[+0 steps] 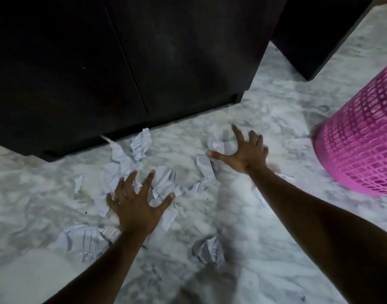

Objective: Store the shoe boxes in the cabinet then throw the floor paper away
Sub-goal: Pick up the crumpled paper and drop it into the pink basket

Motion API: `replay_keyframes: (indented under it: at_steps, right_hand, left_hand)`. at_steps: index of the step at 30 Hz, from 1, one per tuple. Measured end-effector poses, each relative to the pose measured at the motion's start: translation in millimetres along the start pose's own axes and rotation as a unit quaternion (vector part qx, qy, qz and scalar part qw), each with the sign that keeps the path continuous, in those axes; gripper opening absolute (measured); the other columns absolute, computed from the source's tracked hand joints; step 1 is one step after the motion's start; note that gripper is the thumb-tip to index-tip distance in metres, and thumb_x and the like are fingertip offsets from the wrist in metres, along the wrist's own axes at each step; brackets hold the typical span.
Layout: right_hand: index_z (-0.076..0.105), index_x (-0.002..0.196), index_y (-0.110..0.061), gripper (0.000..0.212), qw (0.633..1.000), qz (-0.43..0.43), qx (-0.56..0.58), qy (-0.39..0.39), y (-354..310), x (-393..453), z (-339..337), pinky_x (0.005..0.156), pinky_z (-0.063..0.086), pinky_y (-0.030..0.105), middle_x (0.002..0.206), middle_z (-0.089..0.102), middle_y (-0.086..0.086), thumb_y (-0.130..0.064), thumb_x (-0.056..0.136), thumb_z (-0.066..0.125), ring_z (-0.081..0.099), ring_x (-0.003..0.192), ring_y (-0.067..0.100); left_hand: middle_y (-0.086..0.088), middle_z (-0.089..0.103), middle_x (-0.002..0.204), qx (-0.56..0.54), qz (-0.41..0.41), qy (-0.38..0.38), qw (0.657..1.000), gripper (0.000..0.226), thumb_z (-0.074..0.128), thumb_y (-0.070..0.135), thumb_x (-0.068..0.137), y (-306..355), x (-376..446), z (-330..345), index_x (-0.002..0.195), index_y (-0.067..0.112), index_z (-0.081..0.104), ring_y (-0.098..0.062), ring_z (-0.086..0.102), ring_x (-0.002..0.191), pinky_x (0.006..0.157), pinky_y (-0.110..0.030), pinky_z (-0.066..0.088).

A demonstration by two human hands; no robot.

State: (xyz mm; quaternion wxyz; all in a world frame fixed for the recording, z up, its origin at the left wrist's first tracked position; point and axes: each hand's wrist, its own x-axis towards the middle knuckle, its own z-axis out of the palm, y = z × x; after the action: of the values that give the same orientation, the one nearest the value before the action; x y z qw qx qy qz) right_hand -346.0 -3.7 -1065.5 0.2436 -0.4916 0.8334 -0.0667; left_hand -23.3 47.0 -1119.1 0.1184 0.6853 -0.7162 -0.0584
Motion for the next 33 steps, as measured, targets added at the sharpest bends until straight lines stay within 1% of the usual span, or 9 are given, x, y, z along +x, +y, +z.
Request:
replay_keyframes:
  at_steps: [4,7,9,11,15,20,25,30,33]
  right_hand:
    - [-0.009,0.159,-0.054,0.124,0.996,-0.088,0.006,-0.018,-43,-19,35,0.121,-0.002,0.073,0.174,-0.016,0.011,-0.108,0.057,0.036,-0.016,0.158,0.042]
    - [-0.003,0.161,-0.052,0.111,0.979,-0.18,-0.098,-0.023,-53,-31,73,0.121,-0.005,0.072,0.173,-0.017,0.014,-0.103,0.069,0.033,-0.019,0.157,0.044]
    - [0.03,0.159,-0.044,0.088,0.963,-0.237,-0.12,0.038,-50,-40,91,0.123,0.009,0.07,0.172,0.013,0.019,-0.088,0.084,0.041,0.006,0.158,0.046]
    - [0.061,0.137,-0.03,0.06,0.948,-0.283,-0.077,0.127,-48,-45,98,0.109,0.038,0.059,0.146,0.05,0.017,-0.065,0.088,0.056,0.044,0.139,0.041]
    - [0.068,0.112,-0.018,0.034,0.932,-0.32,-0.055,0.163,-50,-54,99,0.078,0.054,0.042,0.111,0.062,0.011,-0.037,0.085,0.061,0.063,0.096,0.032]
    - [0.063,0.103,-0.011,0.028,0.954,-0.274,-0.014,0.122,-51,-62,96,0.049,0.041,0.027,0.103,0.061,0.012,-0.031,0.083,0.066,0.064,0.059,0.03]
    - [0.066,0.102,-0.004,0.046,0.962,-0.22,0.103,0.127,-49,-72,84,0.058,0.045,0.029,0.097,0.06,0.009,-0.04,0.083,0.045,0.061,0.066,0.029]
    - [0.071,0.11,-0.007,0.034,0.954,-0.131,0.232,0.134,-51,-83,50,0.071,0.049,0.031,0.097,0.069,0.008,-0.033,0.089,0.067,0.066,0.084,0.026]
    - [0.07,0.098,-0.011,0.018,0.932,-0.107,0.301,0.169,-49,-93,16,0.072,0.053,0.035,0.091,0.071,0.007,-0.026,0.088,0.071,0.066,0.081,0.024]
  left_hand:
    - [0.001,0.052,0.144,0.017,0.029,0.046,0.998,0.071,0.061,0.076,0.078,-1,-3,4,0.141,0.043,0.059,-0.032,0.048,0.125,0.099,-0.052,0.037]
    - [0.001,0.054,0.135,0.007,0.043,0.038,0.998,0.058,0.065,0.057,0.081,0,-5,4,0.136,0.04,0.062,-0.033,0.05,0.119,0.091,-0.048,0.037]
    - [-0.003,0.055,0.127,-0.012,0.064,0.037,0.997,0.051,0.07,0.042,0.079,-3,-5,5,0.129,0.033,0.065,-0.035,0.051,0.113,0.088,-0.046,0.039]
    - [-0.008,0.056,0.121,-0.039,0.081,0.033,0.995,0.049,0.076,0.024,0.072,-5,-6,7,0.12,0.027,0.067,-0.035,0.051,0.108,0.083,-0.046,0.045]
    - [-0.009,0.057,0.112,-0.083,0.077,0.025,0.993,0.039,0.078,0.014,0.075,-3,-7,6,0.109,0.025,0.062,-0.034,0.056,0.103,0.063,-0.043,0.057]
    - [-0.002,0.062,0.095,-0.121,0.053,0.025,0.991,0.028,0.055,0.039,0.08,3,-1,0,0.094,0.022,0.073,-0.028,0.067,0.084,0.057,-0.035,0.054]
    - [0.004,0.061,0.079,-0.168,0.028,0.035,0.985,0.022,0.061,0.037,0.079,19,1,-17,0.077,0.02,0.074,-0.022,0.064,0.061,0.051,-0.027,0.047]
    - [0.003,0.061,0.076,-0.212,0.066,0.061,0.973,0.007,0.073,0.021,0.077,46,12,-50,0.073,0.016,0.073,-0.019,0.06,0.057,0.05,-0.027,0.049]
    - [0.003,0.059,0.074,-0.225,0.1,0.077,0.966,0.011,0.075,0.024,0.079,70,24,-75,0.072,0.016,0.072,-0.016,0.058,0.057,0.05,-0.03,0.049]
